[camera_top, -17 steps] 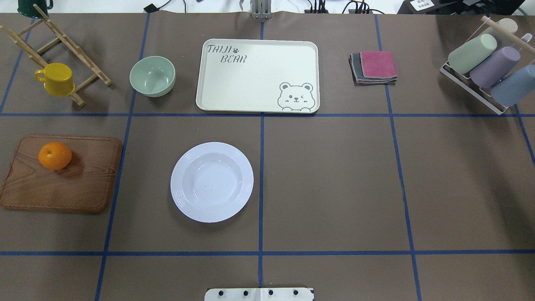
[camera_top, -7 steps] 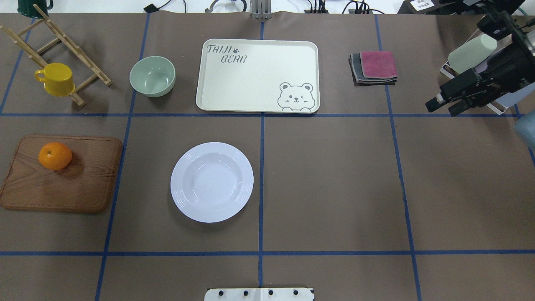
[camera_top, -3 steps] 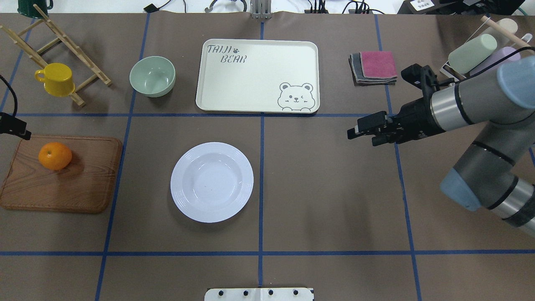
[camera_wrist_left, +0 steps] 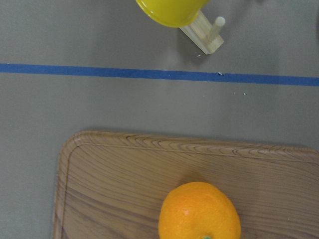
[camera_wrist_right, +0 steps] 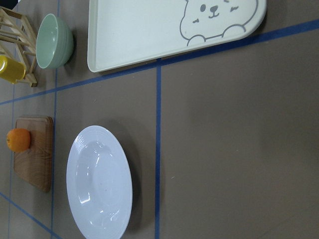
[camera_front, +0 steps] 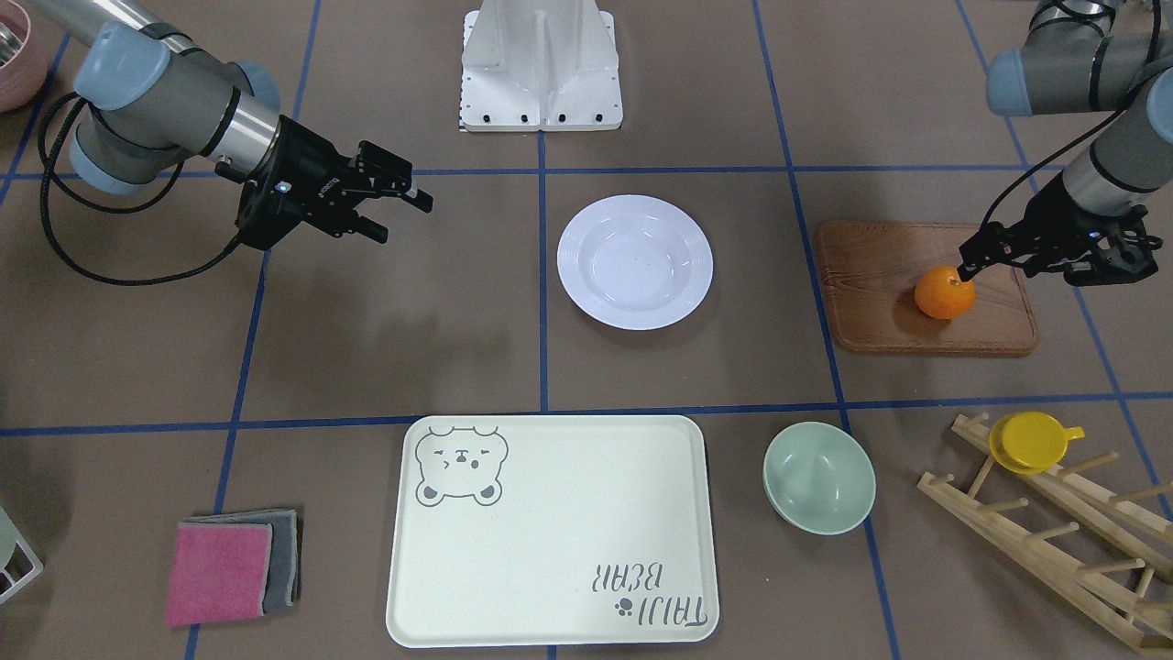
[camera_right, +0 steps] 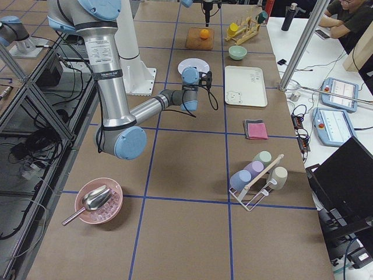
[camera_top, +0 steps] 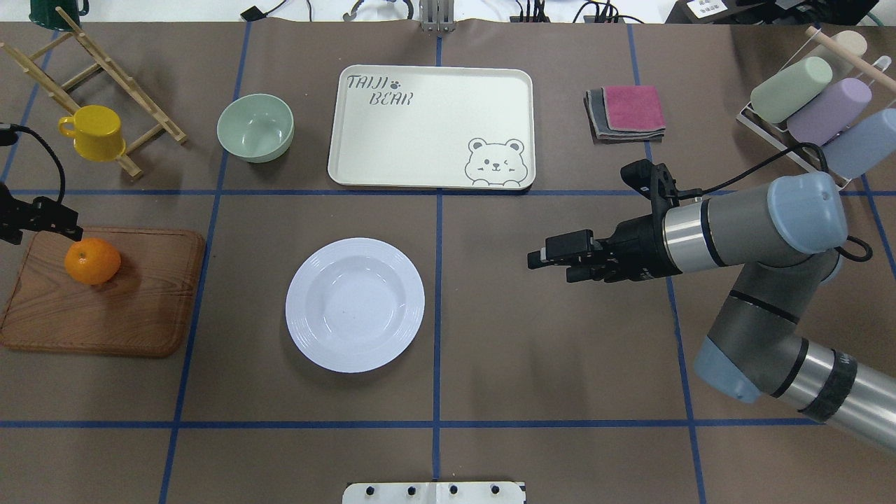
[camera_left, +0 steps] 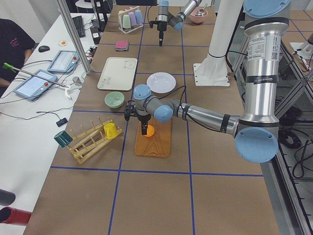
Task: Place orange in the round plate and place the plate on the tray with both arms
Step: 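Lower the left gripper onto the orange while the right gripper reaches toward the plate, then close the left gripper on the orange and lift it off the board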
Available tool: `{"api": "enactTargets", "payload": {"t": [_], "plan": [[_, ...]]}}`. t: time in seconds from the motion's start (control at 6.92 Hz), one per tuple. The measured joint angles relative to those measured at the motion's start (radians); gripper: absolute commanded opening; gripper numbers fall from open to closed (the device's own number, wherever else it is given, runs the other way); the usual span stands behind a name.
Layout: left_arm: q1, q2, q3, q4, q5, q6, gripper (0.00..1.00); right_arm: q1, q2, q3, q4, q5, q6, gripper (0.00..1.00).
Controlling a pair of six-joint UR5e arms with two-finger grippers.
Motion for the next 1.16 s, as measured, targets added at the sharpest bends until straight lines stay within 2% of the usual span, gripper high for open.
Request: {"api": "enactTargets", "payload": {"t": [0.29,0.72,1.16], "plan": [[0.032,-0.022,0.040,-0.024,0.029,-0.027,0.99,-0.041,0.009,0.003,0.004,-0.048,0.016,1.00],[0.072,-0.048,0.150,-0.177,0.041,-0.125,0.99,-0.071,0.018,0.008,0.005,-0.099,0.035,1.00],[0.091,-0.047,0.164,-0.214,0.041,-0.170,0.98,-0.074,0.020,0.009,0.005,-0.101,0.037,1.00]]}}
